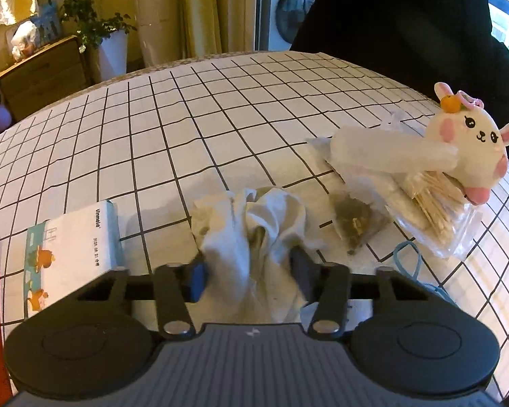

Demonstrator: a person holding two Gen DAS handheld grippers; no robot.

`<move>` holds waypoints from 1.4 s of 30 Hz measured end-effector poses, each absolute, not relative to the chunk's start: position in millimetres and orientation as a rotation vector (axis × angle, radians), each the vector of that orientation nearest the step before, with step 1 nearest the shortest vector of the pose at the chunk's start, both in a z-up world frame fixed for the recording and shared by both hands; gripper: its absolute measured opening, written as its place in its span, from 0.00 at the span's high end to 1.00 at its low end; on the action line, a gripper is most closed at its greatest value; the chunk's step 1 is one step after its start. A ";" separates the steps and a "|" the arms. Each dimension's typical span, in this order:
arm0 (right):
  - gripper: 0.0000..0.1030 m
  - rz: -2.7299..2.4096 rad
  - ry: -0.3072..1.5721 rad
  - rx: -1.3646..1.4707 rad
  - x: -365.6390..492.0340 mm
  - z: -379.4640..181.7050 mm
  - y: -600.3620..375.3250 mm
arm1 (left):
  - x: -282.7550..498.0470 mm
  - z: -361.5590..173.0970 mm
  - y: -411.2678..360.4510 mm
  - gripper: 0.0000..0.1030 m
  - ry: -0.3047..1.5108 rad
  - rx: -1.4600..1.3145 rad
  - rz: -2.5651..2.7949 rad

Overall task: Organize soft objects
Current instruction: 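Grasp the white cloth with the left tool while the right tool grasps the brown hair tie, then carry the cloth and hair tie with both tools over the tin box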

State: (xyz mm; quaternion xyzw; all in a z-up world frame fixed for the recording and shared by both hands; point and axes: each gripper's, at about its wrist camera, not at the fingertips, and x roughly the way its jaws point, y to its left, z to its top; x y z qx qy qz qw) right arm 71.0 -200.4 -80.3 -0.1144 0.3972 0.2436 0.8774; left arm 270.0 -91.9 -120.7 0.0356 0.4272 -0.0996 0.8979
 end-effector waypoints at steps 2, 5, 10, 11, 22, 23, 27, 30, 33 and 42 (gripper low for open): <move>0.72 0.513 0.834 -0.236 69.6 -79.4 -198.7 | 268.6 -118.8 -91.6 0.69 0.888 0.068 -0.210; 0.81 0.505 0.832 -0.236 67.0 -78.0 -198.1 | 265.6 -116.7 -91.7 0.80 0.890 0.067 -0.192; 0.84 0.486 0.828 -0.197 61.8 -70.2 -201.7 | 259.0 -111.8 -85.0 0.85 0.895 0.050 -0.185; 0.85 0.485 0.827 -0.187 60.5 -67.7 -202.4 | 257.4 -110.5 -82.2 0.86 0.895 0.045 -0.185; 0.86 0.481 0.779 -0.052 40.9 -33.1 -211.0 | 224.9 -87.0 -56.6 0.87 0.881 0.025 -0.204; 0.86 0.481 0.771 -0.049 40.2 -30.0 -211.1 | 221.1 -84.0 -54.8 0.87 0.879 0.027 -0.205; 0.86 0.487 0.752 -0.039 35.3 -17.3 -209.7 | 204.0 -66.8 -44.2 0.87 0.868 0.011 -0.225; 0.86 0.496 0.735 -0.034 32.4 -7.0 -207.5 | 190.4 -52.0 -38.7 0.87 0.849 0.019 -0.237; 0.86 0.501 0.719 -0.035 30.5 2.4 -203.1 | 177.4 -38.0 -32.1 0.87 0.835 0.023 -0.242; 0.86 0.539 0.685 -0.050 31.2 26.2 -179.8 | 145.2 -2.7 6.1 0.87 0.818 0.002 -0.222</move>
